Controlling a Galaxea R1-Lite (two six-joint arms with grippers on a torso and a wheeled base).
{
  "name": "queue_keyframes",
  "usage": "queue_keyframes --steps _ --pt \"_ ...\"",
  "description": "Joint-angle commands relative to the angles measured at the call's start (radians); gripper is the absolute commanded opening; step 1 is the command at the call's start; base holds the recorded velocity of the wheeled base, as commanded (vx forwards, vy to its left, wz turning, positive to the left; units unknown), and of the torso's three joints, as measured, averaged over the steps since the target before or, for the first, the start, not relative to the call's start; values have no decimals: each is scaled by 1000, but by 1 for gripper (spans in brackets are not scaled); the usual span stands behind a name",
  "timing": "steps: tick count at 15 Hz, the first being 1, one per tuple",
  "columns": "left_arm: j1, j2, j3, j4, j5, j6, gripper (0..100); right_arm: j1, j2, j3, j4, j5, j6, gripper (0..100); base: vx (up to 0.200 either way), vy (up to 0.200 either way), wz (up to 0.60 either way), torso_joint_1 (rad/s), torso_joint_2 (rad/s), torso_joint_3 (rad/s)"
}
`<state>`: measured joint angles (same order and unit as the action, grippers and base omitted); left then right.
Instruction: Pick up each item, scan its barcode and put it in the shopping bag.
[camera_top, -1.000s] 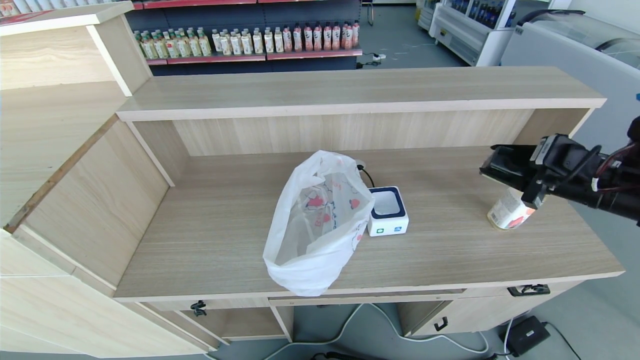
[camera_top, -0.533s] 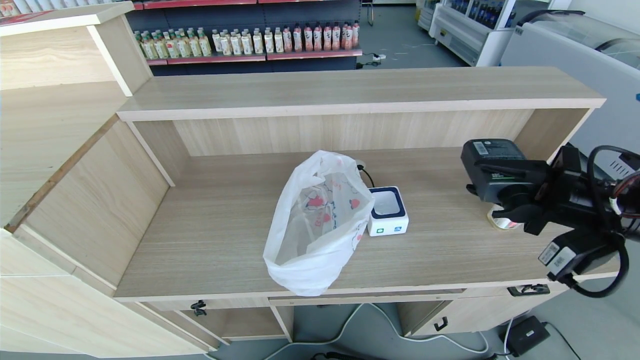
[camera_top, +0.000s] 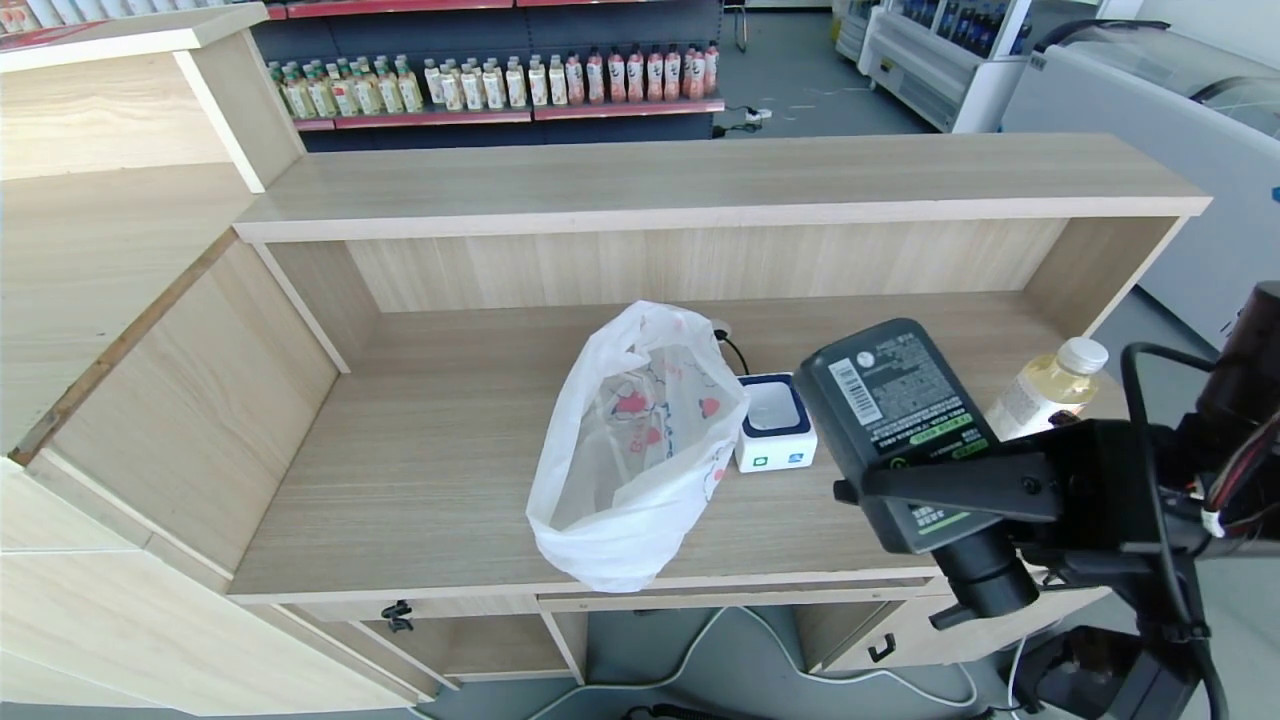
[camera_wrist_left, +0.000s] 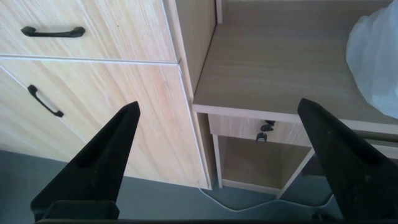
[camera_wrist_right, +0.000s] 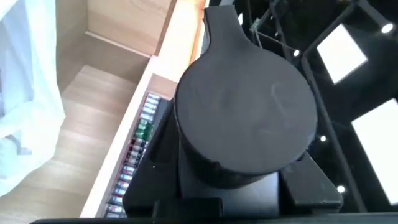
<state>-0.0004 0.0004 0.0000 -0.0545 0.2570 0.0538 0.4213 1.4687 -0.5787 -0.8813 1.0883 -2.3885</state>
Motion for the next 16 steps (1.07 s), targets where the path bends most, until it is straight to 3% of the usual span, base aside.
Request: queue_keyframes --steps 1,5,13,16 --pt "0 0 0 -1 1 0 100 73 -47 19 -1 1 -15 0 0 0 0 0 0 0" --pt "-1 0 0 -1 1 0 100 109 -117 43 1 2 -18 0 0 0 0 0 0 0" --pt "0 0 0 -1 1 0 100 94 -214 71 8 27 -40 0 0 0 0 0 0 0" --pt "-1 0 0 -1 1 0 100 94 -225 77 96 28 -80 0 0 0 0 0 0 0"
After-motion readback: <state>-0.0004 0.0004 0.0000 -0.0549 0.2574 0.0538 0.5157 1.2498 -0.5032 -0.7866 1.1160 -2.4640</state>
